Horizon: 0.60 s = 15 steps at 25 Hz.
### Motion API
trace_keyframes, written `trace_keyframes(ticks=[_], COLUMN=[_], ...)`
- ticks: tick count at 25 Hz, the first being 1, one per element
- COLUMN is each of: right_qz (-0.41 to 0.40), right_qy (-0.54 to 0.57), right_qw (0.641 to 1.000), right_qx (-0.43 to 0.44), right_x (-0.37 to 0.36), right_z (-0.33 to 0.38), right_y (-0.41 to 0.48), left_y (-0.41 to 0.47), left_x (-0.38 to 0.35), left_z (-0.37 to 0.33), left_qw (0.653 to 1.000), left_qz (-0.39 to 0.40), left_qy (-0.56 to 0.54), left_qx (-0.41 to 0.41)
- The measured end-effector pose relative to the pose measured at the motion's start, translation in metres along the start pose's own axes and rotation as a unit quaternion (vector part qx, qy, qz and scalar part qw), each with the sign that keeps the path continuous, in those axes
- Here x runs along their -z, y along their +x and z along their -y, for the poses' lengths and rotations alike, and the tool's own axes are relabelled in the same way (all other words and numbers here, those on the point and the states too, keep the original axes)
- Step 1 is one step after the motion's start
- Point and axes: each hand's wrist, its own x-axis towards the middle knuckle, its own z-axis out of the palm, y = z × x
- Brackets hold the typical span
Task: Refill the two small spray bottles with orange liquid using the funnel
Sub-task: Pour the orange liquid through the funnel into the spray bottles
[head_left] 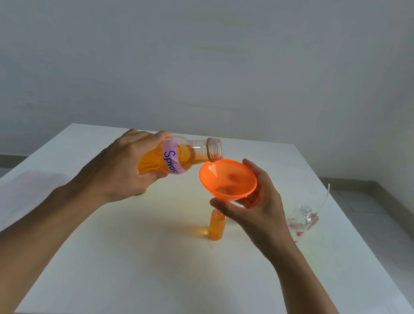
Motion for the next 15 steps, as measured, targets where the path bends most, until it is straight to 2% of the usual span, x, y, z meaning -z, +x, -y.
trace_keyframes(ticks=[4, 15], right_qz=[0.000, -0.025], right_qy=[-0.001, 0.028], right_qw=[1.000, 0.999], right_qx=[-0.003, -0.012], right_x=[0.000, 0.002], right_z=[0.000, 0.002], right_y=[0.001, 0.000], left_y=[-0.005, -0.010], left_x=[-0.006, -0.014], left_z=[-0.008, -0.010], left_qw=[0.999, 0.993], left_qz=[-0.009, -0.015], left_qy=[-0.047, -0.083], left_qx=[0.017, 0.080])
